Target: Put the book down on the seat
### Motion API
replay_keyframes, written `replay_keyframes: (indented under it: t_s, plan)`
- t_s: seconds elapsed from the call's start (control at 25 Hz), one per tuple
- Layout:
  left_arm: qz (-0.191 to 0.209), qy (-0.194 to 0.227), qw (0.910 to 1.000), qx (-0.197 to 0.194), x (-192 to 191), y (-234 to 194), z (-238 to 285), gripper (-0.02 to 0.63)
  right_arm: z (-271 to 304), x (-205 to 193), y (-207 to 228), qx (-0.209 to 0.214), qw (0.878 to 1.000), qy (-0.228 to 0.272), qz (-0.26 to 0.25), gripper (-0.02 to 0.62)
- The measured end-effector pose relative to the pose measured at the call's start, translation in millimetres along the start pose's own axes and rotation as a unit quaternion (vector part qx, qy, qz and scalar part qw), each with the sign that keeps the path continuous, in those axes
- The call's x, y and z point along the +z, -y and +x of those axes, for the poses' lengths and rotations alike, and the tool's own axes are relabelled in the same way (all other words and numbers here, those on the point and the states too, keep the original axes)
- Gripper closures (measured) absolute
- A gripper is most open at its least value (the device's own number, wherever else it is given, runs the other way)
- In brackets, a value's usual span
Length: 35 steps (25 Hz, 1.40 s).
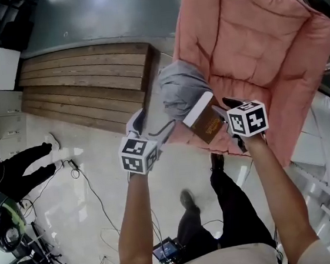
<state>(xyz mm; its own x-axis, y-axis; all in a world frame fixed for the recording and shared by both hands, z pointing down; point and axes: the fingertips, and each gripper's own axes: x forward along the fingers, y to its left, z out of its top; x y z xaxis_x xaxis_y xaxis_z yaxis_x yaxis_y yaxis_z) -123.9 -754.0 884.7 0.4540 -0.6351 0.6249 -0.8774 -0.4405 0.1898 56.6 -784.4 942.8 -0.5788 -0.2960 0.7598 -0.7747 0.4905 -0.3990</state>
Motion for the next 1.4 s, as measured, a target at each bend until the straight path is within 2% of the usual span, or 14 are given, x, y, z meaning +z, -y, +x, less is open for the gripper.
replay_keyframes:
  t_s: [0.32, 0.48, 0.6, 0.68, 0.8, 1.0, 1.2, 1.28, 1.36, 1.4]
  plan:
    - [0.059, 0.057, 0.9966, -0.011, 68.7, 33.2, -67.3, 0.195, -61.6, 9.7, -37.7, 0.001, 1.000, 0.029, -0.004, 0.420]
    - [0.094, 0.103, 0.9900, -0.021, 116.3, 54.0, -106.9, 0.195, -103.3, 38.2, -59.0, 0.001, 0.997, 0.079, -0.011, 0.428]
    - [0.116, 0.136, 0.9833, -0.035, 147.8, 79.3, -146.9, 0.195, -154.3, 63.7, -85.6, 0.009, 0.991, 0.131, -0.026, 0.470]
    - [0.130, 0.158, 0.9779, -0.042, 167.0, 97.5, -179.0, 0.195, -198.8, 83.8, -109.8, 0.017, 0.984, 0.172, -0.043, 0.527]
    - [0.154, 0.193, 0.9678, -0.049, 196.2, 121.7, -230.9, 0.196, -276.4, 119.3, -153.2, 0.023, 0.965, 0.247, -0.082, 0.600]
    - [0.166, 0.233, 0.9565, -0.057, 227.9, 165.7, -324.3, 0.198, -397.4, 147.3, -230.7, 0.008, 0.929, 0.332, -0.164, 0.603]
    - [0.178, 0.274, 0.9437, -0.049, 237.9, 195.4, -402.9, 0.208, -467.5, 135.5, -290.9, -0.001, 0.908, 0.355, -0.222, 0.604]
    - [0.180, 0.294, 0.9378, -0.045, 241.1, 203.9, -432.8, 0.262, -487.3, 129.4, -312.1, -0.001, 0.902, 0.361, -0.236, 0.604]
    - [0.179, 0.311, 0.9323, -0.045, 242.8, 212.9, -462.5, 0.374, -504.3, 121.8, -331.8, -0.001, 0.898, 0.365, -0.245, 0.604]
    - [0.179, 0.318, 0.9299, -0.044, 242.6, 218.1, -476.7, 0.396, -512.2, 117.0, -341.0, 0.000, 0.897, 0.365, -0.249, 0.604]
